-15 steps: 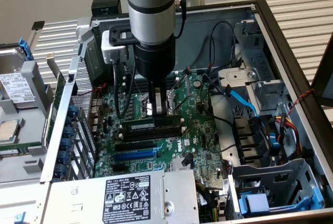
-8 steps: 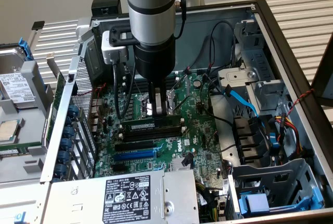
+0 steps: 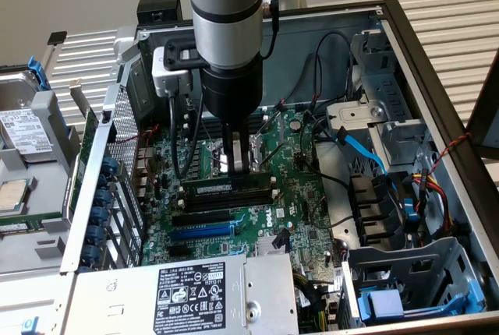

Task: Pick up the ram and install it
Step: 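Insert the ram into the slot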

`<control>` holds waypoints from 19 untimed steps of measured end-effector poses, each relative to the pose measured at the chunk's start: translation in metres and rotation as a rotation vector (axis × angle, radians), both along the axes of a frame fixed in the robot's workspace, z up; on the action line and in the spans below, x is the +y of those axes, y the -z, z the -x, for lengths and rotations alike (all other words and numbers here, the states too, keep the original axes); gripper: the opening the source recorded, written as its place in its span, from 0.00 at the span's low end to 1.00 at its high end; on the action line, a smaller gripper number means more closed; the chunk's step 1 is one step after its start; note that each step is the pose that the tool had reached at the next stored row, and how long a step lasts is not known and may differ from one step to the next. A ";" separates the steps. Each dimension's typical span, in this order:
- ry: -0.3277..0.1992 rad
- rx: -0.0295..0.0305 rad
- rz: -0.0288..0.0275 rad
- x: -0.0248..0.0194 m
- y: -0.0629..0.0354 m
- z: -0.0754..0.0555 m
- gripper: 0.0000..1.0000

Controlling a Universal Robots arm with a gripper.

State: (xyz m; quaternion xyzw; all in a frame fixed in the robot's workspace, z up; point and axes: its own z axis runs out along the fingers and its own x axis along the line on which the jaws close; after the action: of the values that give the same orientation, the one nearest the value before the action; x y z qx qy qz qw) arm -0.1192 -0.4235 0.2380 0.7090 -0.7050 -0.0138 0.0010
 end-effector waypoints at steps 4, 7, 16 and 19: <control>0.000 -0.0040 -0.0002 0.0000 0.0012 0.001 0.13; 0.000 -0.0042 -0.0001 0.0000 0.0014 0.002 0.13; 0.000 -0.0043 -0.0008 -0.0002 0.0031 0.002 0.13; 0.001 -0.0043 -0.0009 -0.0005 0.0033 0.002 0.13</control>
State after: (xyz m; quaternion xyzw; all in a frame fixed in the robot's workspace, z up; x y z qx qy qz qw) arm -0.1208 -0.4240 0.2348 0.7089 -0.7052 -0.0125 -0.0009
